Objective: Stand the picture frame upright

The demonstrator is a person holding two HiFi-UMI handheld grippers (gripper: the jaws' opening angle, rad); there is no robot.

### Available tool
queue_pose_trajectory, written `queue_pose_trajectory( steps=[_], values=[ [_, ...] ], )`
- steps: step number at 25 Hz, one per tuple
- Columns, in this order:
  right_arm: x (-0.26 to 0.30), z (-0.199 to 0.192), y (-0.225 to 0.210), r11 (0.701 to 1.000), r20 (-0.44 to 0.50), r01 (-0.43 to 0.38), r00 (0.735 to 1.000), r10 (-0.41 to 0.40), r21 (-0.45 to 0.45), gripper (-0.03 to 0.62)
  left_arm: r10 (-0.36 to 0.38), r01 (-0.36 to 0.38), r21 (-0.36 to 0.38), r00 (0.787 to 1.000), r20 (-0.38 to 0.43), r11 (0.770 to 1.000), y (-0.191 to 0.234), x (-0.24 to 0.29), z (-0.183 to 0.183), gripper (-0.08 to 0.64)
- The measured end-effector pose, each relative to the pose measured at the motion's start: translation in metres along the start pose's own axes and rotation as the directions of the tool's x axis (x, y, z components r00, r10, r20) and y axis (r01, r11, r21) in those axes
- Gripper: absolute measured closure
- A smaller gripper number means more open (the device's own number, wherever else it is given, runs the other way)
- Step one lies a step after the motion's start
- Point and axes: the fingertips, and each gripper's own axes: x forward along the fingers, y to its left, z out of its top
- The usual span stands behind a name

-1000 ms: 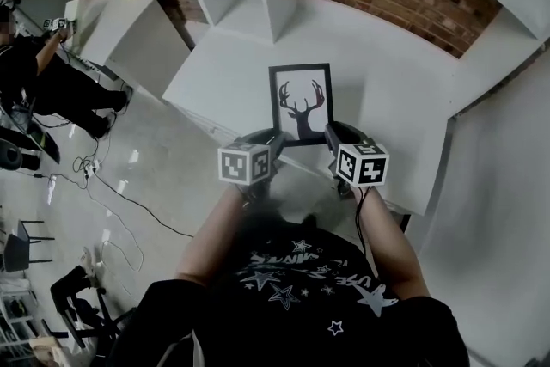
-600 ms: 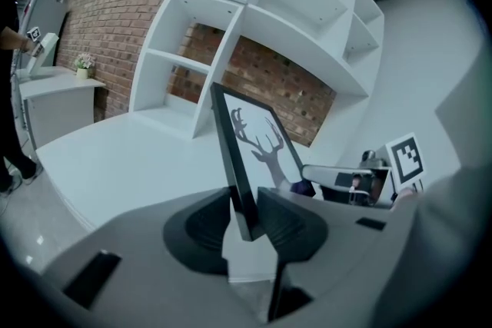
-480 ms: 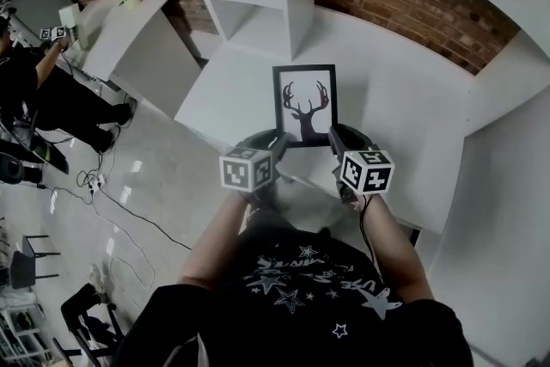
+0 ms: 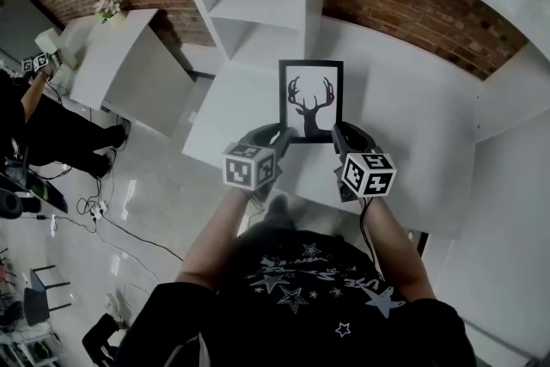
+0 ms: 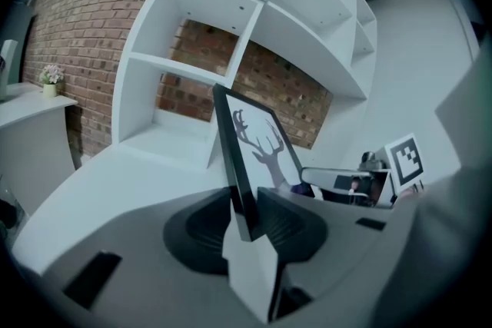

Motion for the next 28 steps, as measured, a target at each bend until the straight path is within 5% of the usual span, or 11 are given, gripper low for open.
queue_pose_trajectory(
  steps=[28],
  values=[
    [0.093, -0.010, -0.014, 0.978, -0.043, 0.203, 0.979, -0.202, 0.045, 0.514, -0.109, 0.128, 0.151, 0.985, -0.131, 0.980, 0.091, 0.071, 0.022, 0.459]
  ],
)
